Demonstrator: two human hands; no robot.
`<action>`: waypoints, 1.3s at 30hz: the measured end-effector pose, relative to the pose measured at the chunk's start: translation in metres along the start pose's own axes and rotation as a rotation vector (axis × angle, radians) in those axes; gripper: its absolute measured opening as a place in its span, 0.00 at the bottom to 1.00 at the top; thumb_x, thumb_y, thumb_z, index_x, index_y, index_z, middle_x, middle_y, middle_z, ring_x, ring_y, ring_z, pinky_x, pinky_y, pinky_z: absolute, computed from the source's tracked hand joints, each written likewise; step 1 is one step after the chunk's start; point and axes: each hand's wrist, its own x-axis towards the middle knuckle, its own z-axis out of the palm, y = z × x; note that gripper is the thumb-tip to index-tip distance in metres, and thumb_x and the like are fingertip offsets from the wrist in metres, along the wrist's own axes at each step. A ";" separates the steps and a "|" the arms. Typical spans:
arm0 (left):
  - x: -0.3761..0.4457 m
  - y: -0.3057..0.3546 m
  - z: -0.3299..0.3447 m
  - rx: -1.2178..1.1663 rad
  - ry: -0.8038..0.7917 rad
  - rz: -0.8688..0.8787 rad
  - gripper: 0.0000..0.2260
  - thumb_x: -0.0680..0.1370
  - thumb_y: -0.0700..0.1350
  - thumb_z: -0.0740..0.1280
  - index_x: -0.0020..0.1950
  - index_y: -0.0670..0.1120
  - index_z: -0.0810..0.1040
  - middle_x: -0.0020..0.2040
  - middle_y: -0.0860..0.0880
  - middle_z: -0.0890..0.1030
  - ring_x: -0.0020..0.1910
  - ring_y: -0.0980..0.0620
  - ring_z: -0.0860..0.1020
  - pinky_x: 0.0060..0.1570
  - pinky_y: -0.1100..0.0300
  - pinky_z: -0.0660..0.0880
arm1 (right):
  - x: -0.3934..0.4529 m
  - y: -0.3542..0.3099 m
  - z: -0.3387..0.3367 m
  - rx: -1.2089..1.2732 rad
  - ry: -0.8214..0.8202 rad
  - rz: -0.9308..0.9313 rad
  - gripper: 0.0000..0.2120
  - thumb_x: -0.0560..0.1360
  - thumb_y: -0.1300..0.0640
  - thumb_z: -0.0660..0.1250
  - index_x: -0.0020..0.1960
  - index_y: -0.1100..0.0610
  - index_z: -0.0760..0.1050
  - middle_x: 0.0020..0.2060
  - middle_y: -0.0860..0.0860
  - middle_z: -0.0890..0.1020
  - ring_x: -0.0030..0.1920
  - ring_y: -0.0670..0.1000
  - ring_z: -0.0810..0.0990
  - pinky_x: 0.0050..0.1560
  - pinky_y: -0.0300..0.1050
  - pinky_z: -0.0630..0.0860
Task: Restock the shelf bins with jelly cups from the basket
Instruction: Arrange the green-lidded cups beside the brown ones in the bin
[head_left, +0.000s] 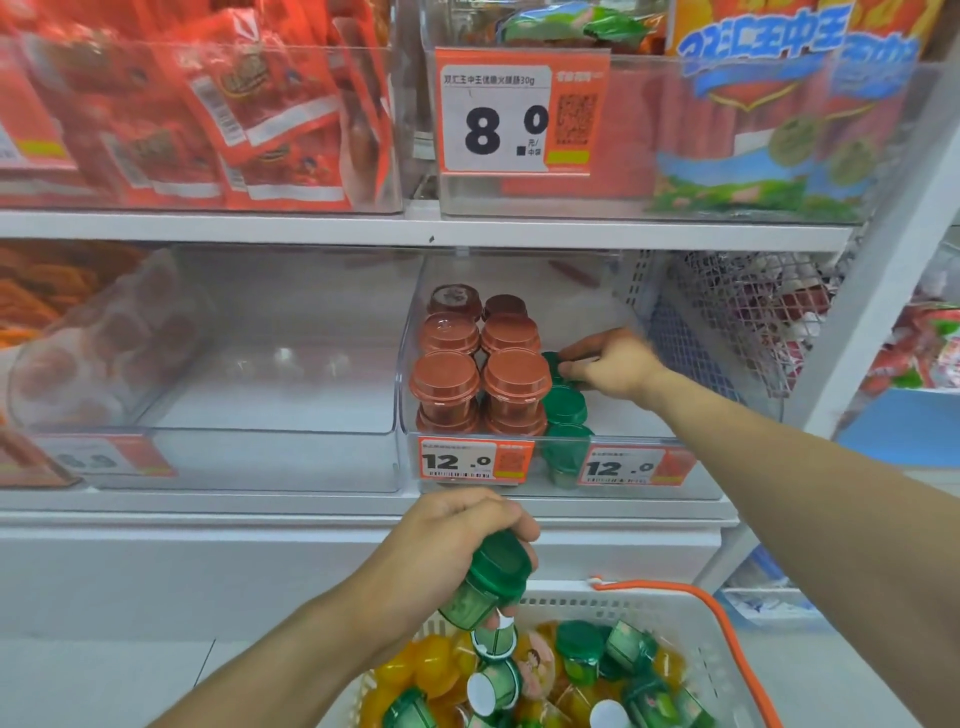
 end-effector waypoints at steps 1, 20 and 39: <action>0.000 0.000 0.001 -0.012 -0.003 -0.006 0.11 0.80 0.45 0.65 0.44 0.44 0.84 0.45 0.38 0.84 0.34 0.41 0.79 0.38 0.52 0.76 | -0.001 0.000 0.000 -0.016 -0.010 -0.003 0.13 0.75 0.60 0.73 0.59 0.62 0.81 0.50 0.56 0.84 0.40 0.48 0.83 0.39 0.30 0.79; -0.008 0.009 0.024 -0.325 -0.081 0.104 0.17 0.75 0.44 0.70 0.64 0.42 0.76 0.57 0.39 0.83 0.55 0.42 0.83 0.50 0.50 0.81 | -0.196 -0.079 -0.026 0.195 -0.133 -0.315 0.13 0.75 0.47 0.69 0.46 0.58 0.79 0.32 0.55 0.81 0.27 0.48 0.78 0.27 0.42 0.73; -0.021 0.003 0.031 0.622 0.341 0.675 0.31 0.78 0.52 0.68 0.76 0.64 0.57 0.63 0.69 0.65 0.60 0.77 0.63 0.53 0.83 0.63 | -0.188 -0.066 -0.052 0.393 -0.160 -0.027 0.20 0.62 0.49 0.79 0.49 0.59 0.84 0.45 0.56 0.86 0.41 0.54 0.83 0.45 0.48 0.75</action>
